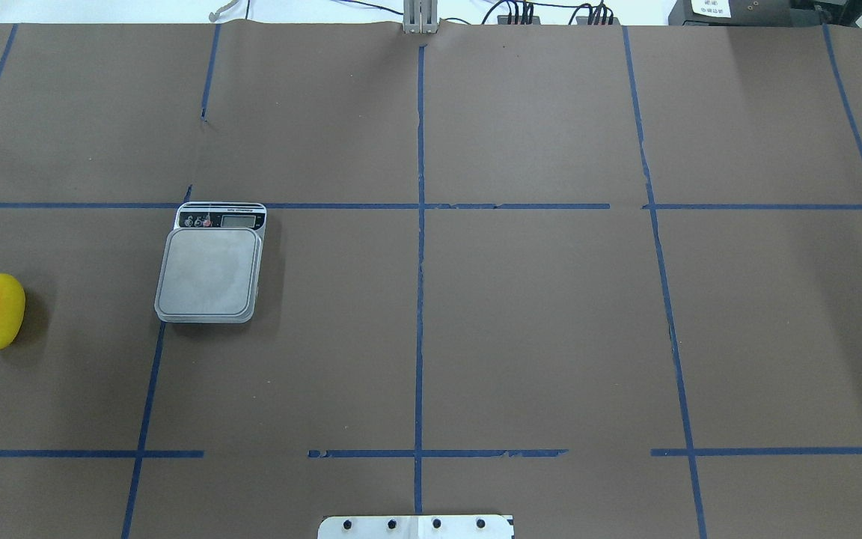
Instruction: Weigh mango
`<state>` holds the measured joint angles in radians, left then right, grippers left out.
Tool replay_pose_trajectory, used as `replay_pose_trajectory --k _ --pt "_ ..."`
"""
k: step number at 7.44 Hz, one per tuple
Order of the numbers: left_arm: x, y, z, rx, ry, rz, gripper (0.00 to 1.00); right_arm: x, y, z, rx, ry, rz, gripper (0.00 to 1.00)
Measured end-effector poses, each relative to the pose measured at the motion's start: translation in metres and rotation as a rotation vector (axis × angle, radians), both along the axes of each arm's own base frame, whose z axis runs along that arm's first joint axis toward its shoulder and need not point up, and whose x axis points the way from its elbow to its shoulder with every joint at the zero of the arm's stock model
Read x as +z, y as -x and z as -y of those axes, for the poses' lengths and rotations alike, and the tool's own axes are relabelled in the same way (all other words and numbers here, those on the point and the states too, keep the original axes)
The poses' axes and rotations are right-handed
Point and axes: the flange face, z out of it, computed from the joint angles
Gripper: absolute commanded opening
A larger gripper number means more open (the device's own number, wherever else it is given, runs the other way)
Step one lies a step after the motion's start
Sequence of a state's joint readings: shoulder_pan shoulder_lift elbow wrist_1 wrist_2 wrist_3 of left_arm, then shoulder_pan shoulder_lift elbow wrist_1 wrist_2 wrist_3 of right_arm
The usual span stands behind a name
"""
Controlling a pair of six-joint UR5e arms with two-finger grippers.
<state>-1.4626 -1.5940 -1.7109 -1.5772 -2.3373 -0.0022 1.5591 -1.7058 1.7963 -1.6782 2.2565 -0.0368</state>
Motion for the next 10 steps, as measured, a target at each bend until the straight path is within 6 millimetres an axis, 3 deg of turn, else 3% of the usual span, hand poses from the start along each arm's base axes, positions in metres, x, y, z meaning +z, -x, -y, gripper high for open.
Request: replay_pose_trajectory --k 2,5,8,10 --pt "-0.024 -0.049 -0.011 -0.088 0.061 -0.033 1.00 0.000 0.000 0.000 0.000 0.000 0.000 1.00" --pt "-0.015 -0.138 -0.060 -0.219 0.113 -0.082 1.00 0.000 0.000 0.000 0.000 -0.001 0.000 1.00" --pt "0.007 -0.177 -0.079 -0.230 0.103 -0.030 1.00 0.000 0.000 0.000 -0.001 0.000 0.000 1.00" --pt "0.029 -0.186 -0.082 -0.217 0.084 -0.018 1.00 0.000 0.000 0.000 0.000 -0.001 0.000 1.00"
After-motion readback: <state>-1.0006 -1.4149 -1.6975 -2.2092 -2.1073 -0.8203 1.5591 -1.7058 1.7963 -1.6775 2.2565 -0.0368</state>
